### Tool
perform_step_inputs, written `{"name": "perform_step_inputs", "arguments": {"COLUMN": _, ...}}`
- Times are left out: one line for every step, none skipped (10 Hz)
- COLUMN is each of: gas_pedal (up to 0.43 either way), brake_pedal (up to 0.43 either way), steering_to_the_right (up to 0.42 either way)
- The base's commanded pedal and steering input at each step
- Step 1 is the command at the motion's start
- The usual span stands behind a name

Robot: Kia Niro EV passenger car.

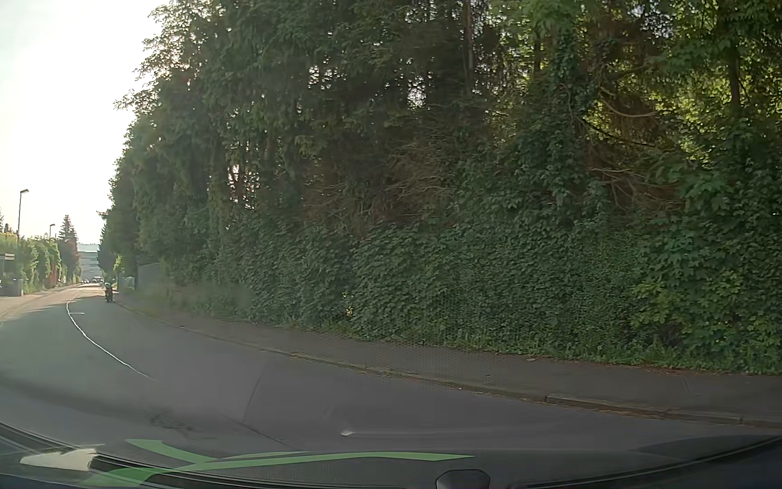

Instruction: Follow the waypoints while adhering to traffic rules and regulations

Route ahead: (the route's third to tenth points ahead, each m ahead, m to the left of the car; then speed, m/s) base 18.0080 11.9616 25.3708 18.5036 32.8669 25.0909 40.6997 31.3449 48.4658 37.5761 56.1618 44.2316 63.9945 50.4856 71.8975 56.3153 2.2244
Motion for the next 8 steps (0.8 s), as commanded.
{"name": "perform_step_inputs", "arguments": {"gas_pedal": 0.067, "brake_pedal": 0.0, "steering_to_the_right": -0.574}}
{"name": "perform_step_inputs", "arguments": {"gas_pedal": 0.079, "brake_pedal": 0.0, "steering_to_the_right": -0.568}}
{"name": "perform_step_inputs", "arguments": {"gas_pedal": 0.079, "brake_pedal": 0.0, "steering_to_the_right": -0.539}}
{"name": "perform_step_inputs", "arguments": {"gas_pedal": 0.079, "brake_pedal": 0.0, "steering_to_the_right": -0.505}}
{"name": "perform_step_inputs", "arguments": {"gas_pedal": 0.079, "brake_pedal": 0.0, "steering_to_the_right": -0.462}}
{"name": "perform_step_inputs", "arguments": {"gas_pedal": 0.079, "brake_pedal": 0.0, "steering_to_the_right": -0.435}}
{"name": "perform_step_inputs", "arguments": {"gas_pedal": 0.079, "brake_pedal": 0.0, "steering_to_the_right": -0.411}}
{"name": "perform_step_inputs", "arguments": {"gas_pedal": 0.079, "brake_pedal": 0.0, "steering_to_the_right": -0.376}}
